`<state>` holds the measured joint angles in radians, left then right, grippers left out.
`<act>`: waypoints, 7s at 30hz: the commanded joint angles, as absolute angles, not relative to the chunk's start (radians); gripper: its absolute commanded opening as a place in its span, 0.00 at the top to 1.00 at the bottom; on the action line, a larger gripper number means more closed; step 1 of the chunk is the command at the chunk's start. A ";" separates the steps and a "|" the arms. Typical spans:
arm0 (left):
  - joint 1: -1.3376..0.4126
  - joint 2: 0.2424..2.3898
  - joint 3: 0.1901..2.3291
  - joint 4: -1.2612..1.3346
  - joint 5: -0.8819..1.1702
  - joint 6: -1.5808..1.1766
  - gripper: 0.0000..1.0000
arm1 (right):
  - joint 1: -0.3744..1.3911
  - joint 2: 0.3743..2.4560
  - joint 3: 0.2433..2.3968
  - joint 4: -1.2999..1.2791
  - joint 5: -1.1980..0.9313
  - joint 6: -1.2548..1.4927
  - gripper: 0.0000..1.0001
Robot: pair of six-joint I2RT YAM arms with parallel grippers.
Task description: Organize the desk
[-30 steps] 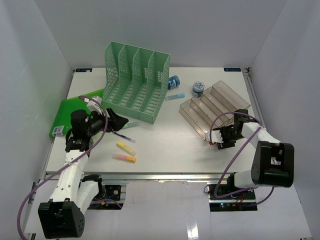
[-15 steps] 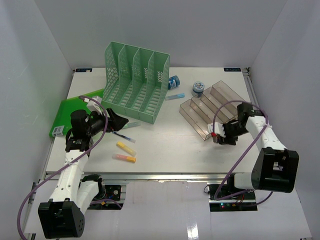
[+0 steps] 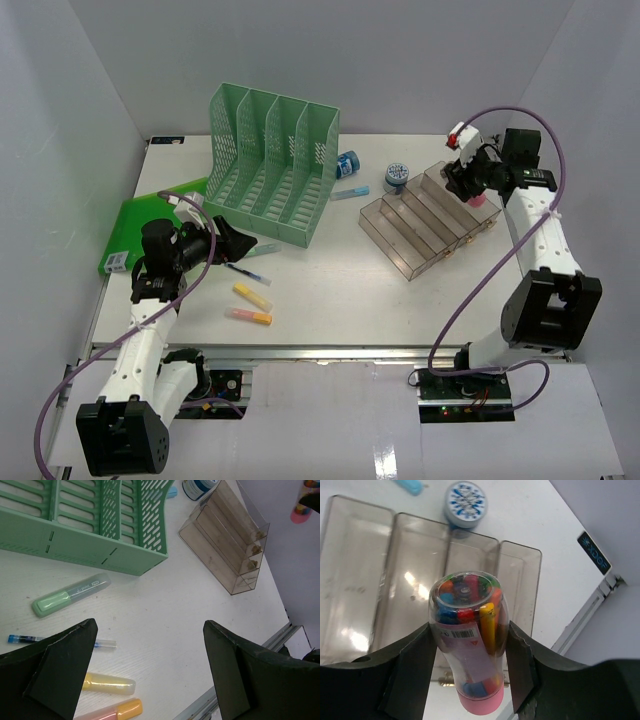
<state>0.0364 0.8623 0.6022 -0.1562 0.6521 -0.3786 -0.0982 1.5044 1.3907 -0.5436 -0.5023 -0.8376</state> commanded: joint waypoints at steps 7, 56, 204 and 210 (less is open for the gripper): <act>0.037 0.879 0.622 -0.143 0.658 -0.370 0.02 | -0.110 1.815 1.491 -0.156 -0.231 -0.657 0.84; -0.140 1.118 0.763 -0.823 0.114 -0.896 0.44 | -0.039 1.185 0.914 -0.345 -0.951 -0.502 0.03; -0.859 2.038 1.925 0.069 -0.189 -0.545 0.18 | -0.263 1.107 0.933 -0.686 -1.344 -0.975 0.09; -0.857 1.487 1.340 0.151 -0.129 -0.395 0.14 | 0.051 1.102 0.938 -0.901 -1.254 -1.267 0.10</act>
